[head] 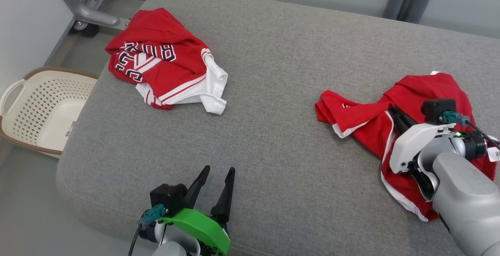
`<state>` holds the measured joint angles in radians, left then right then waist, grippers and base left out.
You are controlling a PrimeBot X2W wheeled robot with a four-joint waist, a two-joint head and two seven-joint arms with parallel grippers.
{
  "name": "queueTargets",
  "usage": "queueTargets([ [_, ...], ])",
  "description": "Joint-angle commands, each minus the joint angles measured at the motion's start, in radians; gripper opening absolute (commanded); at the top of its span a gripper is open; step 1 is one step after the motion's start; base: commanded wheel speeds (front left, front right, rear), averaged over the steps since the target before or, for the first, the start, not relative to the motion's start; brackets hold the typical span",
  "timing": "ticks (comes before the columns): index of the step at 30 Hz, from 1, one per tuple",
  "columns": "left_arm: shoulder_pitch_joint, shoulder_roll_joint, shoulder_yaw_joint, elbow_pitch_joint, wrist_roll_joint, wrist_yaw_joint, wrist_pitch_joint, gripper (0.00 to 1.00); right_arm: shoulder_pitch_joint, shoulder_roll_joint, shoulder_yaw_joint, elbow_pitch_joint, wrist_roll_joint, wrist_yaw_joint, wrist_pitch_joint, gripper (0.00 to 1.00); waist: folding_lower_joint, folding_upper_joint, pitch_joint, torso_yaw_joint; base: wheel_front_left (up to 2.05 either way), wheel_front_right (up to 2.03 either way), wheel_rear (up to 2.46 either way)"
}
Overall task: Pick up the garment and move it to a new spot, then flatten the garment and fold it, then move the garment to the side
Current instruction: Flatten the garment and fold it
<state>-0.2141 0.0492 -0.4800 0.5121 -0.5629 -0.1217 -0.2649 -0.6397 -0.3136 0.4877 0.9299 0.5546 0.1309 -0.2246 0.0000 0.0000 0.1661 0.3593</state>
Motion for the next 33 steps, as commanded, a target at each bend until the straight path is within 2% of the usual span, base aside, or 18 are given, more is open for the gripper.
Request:
queueTargets([
  [1, -0.011, 0.003, -0.001, -0.002, -0.008, 0.003, 0.001, 1.0, -0.034, -0.003, -0.035, 0.075, -0.035, 0.0, -0.018, 0.53, 0.0, 0.0, 0.014, 0.02, 0.0, 0.0, 0.0],
  [2, -0.011, 0.003, -0.002, -0.001, -0.007, 0.004, 0.001, 1.0, -0.047, -0.004, -0.052, 0.107, -0.051, 0.0, -0.022, 1.0, 0.0, 0.0, 0.014, 0.022, 0.0, 0.0, 0.0],
  [8, -0.01, 0.003, 0.012, -0.006, 0.003, 0.009, 0.001, 1.0, -0.066, 0.025, -0.104, 0.15, -0.11, 0.0, -0.041, 1.0, 0.0, 0.0, 0.002, -0.008, 0.0, 0.0, 0.0],
  [11, -0.006, 0.003, 0.026, -0.015, 0.013, 0.009, 0.001, 1.0, -0.033, 0.023, -0.158, 0.055, -0.125, -0.001, -0.04, 1.0, 0.0, 0.0, -0.009, -0.052, 0.0, 0.0, 0.0],
  [15, 0.001, 0.003, 0.041, -0.02, 0.022, 0.008, 0.001, 1.0, 0.061, 0.026, -0.235, -0.109, -0.156, -0.001, -0.04, 1.0, 0.0, 0.0, -0.022, -0.12, 0.0, 0.0, 0.0],
  [19, 0.001, 0.003, 0.048, -0.019, 0.028, 0.004, 0.001, 1.0, 0.17, 0.027, -0.281, -0.219, -0.178, -0.001, -0.041, 1.0, 0.0, 0.0, -0.03, -0.188, 0.0, 0.0, 0.0],
  [26, -0.008, 0.003, 0.049, -0.014, 0.032, 0.0, 0.001, 1.0, 0.324, 0.05, -0.259, -0.389, -0.168, 0.0, -0.041, 1.0, 0.0, 0.0, -0.036, -0.272, 0.0, 0.0, 0.0],
  [33, -0.006, 0.003, 0.045, -0.005, 0.031, -0.002, 0.001, 1.0, 0.473, 0.057, -0.181, -0.555, -0.136, 0.0, -0.041, 1.0, 0.0, 0.0, -0.047, -0.287, 0.0, 0.0, 0.0],
])
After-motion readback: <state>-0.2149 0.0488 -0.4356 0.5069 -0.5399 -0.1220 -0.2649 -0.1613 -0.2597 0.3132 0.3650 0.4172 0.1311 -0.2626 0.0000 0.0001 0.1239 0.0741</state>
